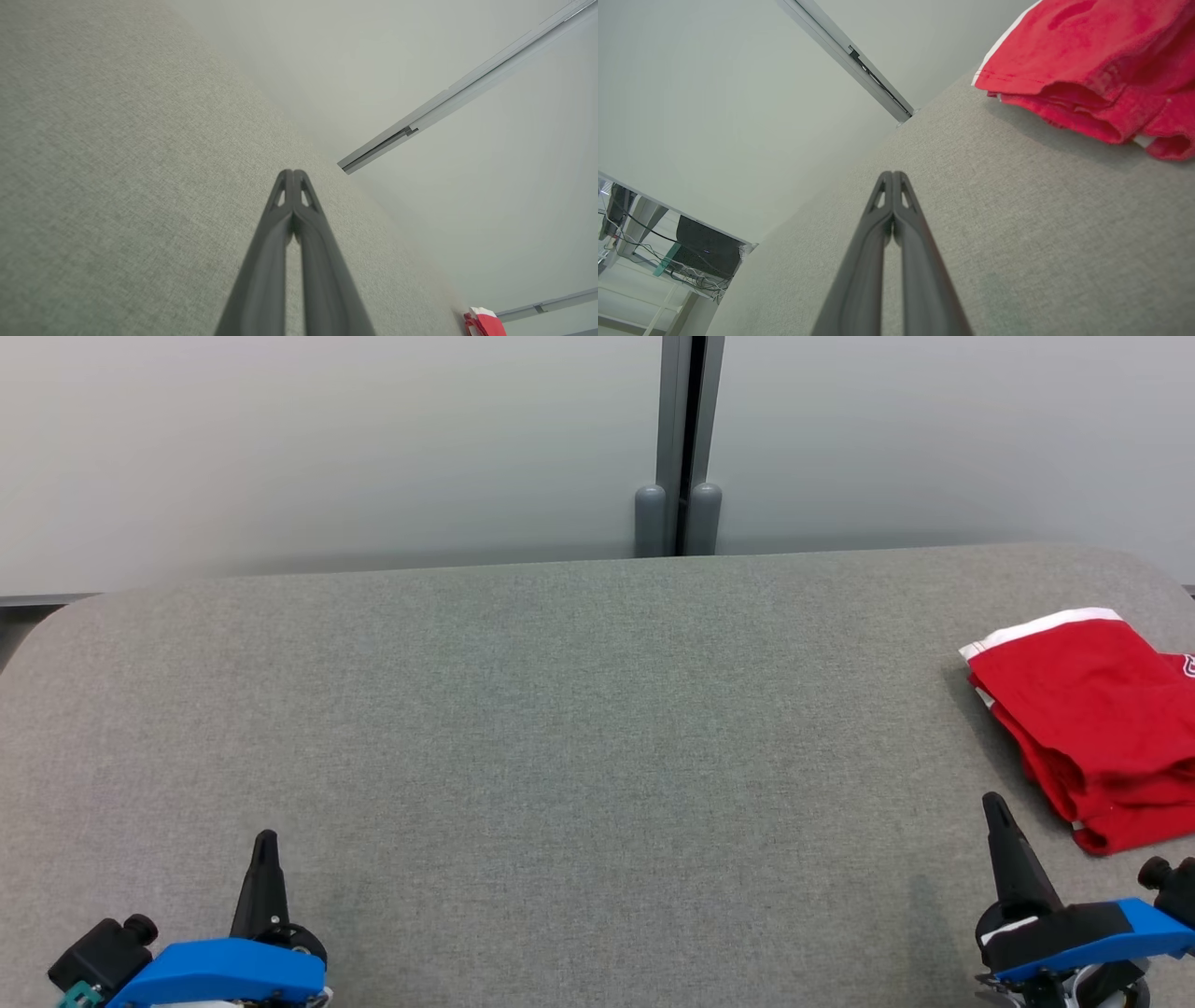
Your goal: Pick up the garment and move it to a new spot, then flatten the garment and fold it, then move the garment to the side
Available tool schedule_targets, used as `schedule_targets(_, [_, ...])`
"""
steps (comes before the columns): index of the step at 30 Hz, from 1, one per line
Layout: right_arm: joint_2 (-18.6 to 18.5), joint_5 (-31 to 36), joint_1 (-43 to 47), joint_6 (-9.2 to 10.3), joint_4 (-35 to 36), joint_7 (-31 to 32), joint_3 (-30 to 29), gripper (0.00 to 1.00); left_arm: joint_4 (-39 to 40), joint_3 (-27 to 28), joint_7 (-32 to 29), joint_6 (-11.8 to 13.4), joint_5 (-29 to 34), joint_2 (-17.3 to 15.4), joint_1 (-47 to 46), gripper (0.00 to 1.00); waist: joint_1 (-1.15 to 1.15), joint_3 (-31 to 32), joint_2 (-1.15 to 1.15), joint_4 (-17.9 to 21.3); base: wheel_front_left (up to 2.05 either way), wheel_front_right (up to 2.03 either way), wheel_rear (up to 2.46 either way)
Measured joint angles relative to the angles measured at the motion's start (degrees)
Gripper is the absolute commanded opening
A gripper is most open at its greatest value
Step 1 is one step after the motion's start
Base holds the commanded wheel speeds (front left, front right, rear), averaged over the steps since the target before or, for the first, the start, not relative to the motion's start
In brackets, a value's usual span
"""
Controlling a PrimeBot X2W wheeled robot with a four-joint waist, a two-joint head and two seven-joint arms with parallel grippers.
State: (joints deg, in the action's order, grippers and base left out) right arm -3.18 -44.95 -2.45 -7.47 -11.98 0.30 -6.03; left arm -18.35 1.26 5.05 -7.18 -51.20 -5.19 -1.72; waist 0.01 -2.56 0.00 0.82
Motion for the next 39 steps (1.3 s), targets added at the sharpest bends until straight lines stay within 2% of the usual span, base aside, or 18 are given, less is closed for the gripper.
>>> schedule_targets(39, [0.12,-25.55,-1.97,0.00,-1.11,3.34,-0.23,0.00,2.29,2.93,-6.31,-0.01,-22.19,1.33,-2.22,0.00,0.00,1.08,0.00,-0.37,0.00,0.00,0.00])
